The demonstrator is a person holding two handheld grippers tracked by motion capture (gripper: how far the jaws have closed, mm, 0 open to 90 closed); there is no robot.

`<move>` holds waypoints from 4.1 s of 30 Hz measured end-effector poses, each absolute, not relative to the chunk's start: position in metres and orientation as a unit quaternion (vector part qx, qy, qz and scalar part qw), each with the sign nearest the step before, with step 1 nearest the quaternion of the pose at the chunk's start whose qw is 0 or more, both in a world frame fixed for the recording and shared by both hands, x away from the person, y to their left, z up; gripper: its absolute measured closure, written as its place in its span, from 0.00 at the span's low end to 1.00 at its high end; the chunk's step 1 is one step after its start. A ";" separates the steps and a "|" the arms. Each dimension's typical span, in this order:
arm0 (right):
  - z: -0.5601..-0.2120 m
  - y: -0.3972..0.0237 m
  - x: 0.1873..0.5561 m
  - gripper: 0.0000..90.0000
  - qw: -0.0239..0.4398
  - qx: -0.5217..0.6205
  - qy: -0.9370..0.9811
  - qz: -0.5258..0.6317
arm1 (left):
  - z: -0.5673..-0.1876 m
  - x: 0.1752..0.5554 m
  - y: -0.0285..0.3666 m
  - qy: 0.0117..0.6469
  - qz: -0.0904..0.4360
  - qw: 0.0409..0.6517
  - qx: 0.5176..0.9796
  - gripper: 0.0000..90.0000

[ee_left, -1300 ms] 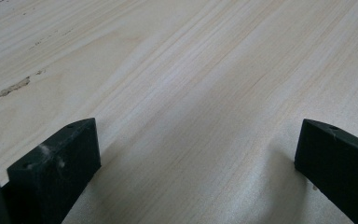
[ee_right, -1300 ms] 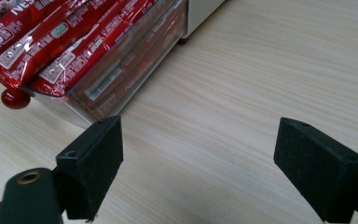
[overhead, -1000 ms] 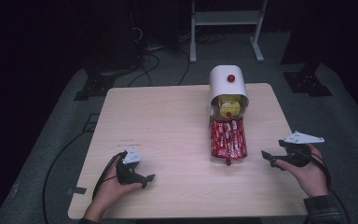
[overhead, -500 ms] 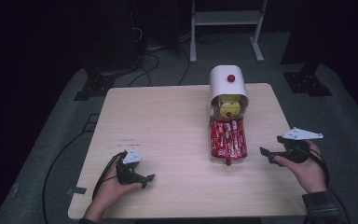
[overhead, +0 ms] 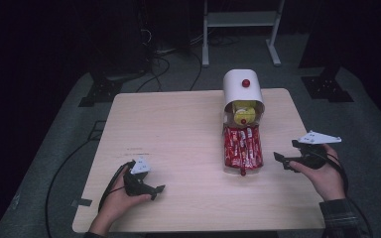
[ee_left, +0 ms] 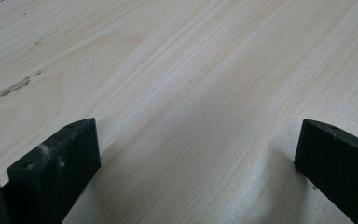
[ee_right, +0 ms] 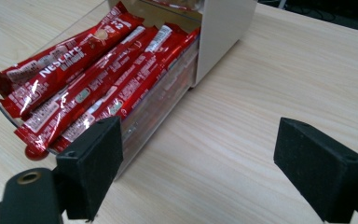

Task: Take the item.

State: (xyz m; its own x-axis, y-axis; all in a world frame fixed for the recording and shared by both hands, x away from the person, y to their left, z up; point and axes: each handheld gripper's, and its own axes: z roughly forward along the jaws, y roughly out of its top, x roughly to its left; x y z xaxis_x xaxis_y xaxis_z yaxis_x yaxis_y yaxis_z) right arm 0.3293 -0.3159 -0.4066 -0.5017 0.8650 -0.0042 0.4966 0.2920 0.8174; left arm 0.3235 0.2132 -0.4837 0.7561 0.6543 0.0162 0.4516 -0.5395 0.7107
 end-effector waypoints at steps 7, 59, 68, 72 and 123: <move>-0.404 -0.309 0.333 0.17 0.231 0.436 0.773 0.399 | -0.484 0.323 0.213 0.319 0.142 0.358 0.866 0.00; -0.395 -0.257 0.360 0.17 0.214 0.396 0.795 0.407 | -0.484 0.323 0.213 0.319 0.142 0.358 0.866 0.00; -0.397 -0.249 0.365 0.17 0.209 0.394 0.797 0.408 | -0.484 0.323 0.213 0.319 0.142 0.358 0.866 0.00; -0.399 -0.244 0.367 0.17 0.207 0.391 0.799 0.407 | -0.484 0.323 0.213 0.319 0.142 0.358 0.866 0.00; -0.417 -0.217 0.381 0.29 0.196 0.371 0.825 0.379 | -0.484 0.323 0.213 0.319 0.142 0.358 0.866 0.00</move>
